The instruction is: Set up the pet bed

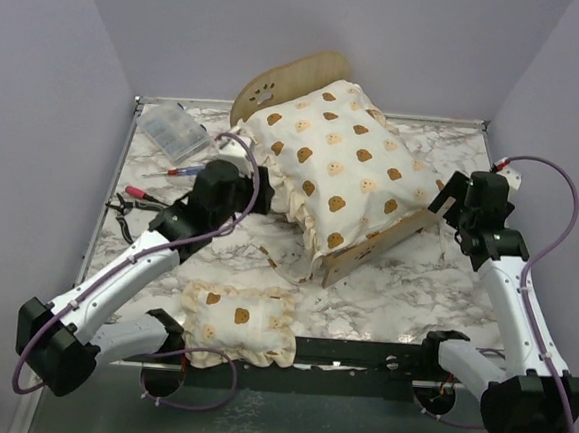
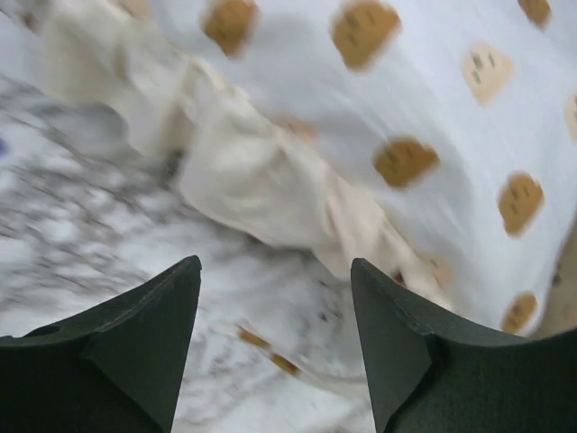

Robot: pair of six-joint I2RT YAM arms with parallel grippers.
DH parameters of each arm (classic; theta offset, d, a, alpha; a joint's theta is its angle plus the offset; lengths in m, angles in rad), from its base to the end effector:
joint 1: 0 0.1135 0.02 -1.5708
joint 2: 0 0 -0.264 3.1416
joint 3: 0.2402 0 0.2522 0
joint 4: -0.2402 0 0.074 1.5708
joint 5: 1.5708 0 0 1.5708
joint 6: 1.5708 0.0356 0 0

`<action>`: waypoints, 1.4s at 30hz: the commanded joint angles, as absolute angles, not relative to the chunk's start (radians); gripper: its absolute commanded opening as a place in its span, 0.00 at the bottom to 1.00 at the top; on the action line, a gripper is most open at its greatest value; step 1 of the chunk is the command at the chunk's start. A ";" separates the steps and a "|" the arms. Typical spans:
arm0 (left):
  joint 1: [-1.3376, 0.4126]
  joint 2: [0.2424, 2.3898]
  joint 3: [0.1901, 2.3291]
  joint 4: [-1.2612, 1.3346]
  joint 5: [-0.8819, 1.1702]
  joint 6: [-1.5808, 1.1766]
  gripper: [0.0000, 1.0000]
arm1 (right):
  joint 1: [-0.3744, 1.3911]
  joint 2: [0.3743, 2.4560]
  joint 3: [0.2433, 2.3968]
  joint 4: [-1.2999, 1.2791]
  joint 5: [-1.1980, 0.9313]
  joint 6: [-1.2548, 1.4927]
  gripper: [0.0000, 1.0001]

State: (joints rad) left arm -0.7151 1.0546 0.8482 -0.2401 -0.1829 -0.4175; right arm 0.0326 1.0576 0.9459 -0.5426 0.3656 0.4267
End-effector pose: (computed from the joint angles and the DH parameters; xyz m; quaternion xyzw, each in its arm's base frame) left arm 0.1855 -0.1525 0.3046 0.0768 0.8405 -0.2196 0.4894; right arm 0.2259 -0.0054 0.3105 0.2515 0.8491 -0.0597 0.4607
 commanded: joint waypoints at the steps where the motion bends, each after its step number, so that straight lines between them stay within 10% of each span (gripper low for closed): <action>1: -0.501 1.129 1.036 -0.306 -0.199 -0.090 0.71 | 0.032 0.960 0.898 -0.551 0.202 0.430 0.97; 18: -0.210 1.944 1.769 -0.007 0.194 0.051 0.72 | 0.032 0.835 0.755 -0.458 -0.138 0.602 0.95; 23: -0.201 2.077 1.878 -0.008 0.264 0.036 0.58 | 0.032 0.883 0.754 -0.414 -0.144 0.627 0.95; 33: -0.200 1.886 1.667 -0.008 0.166 0.070 0.00 | 0.032 1.067 0.824 -0.295 -0.092 0.620 0.96; 42: -0.200 1.597 1.401 -0.087 0.014 -0.036 0.00 | 0.032 1.348 1.034 -0.182 -0.132 0.469 0.96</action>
